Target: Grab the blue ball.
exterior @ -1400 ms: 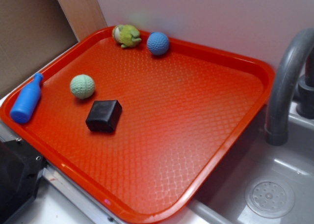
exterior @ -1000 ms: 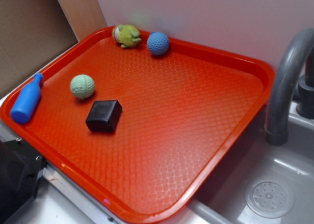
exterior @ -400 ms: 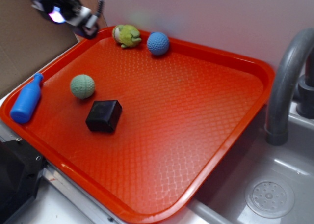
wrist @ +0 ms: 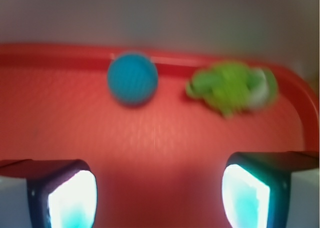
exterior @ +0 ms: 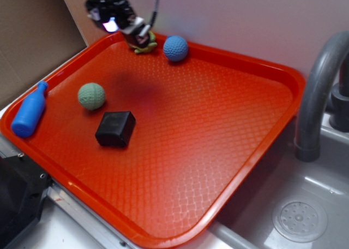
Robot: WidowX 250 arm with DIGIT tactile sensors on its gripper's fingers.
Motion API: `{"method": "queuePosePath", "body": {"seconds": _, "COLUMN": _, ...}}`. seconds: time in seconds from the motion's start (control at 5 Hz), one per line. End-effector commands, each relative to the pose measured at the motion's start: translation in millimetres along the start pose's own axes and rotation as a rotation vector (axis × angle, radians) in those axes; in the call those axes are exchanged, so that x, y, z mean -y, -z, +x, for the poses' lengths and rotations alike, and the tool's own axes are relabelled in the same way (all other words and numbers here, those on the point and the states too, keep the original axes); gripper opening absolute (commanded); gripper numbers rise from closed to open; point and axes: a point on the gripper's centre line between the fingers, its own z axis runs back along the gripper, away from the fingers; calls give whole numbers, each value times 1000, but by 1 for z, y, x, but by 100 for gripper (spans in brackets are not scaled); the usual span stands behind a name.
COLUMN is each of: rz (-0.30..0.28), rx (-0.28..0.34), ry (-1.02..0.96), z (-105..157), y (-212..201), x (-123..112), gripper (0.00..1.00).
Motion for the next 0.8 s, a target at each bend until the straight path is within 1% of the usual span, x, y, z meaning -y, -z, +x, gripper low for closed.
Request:
{"method": "queuePosePath", "body": {"seconds": 0.0, "rz": 12, "rx": 52, "ry": -10, "z": 32, "y": -6, "x": -10, "gripper": 100}}
{"method": "queuePosePath", "body": {"seconds": 0.4, "rz": 12, "rx": 52, "ry": -10, "z": 32, "y": -6, "x": -10, "gripper": 100}}
{"method": "queuePosePath", "body": {"seconds": 0.6, "rz": -11, "rx": 45, "ry": 33, "z": 26, "y": 11, "x": 8, "gripper": 100}}
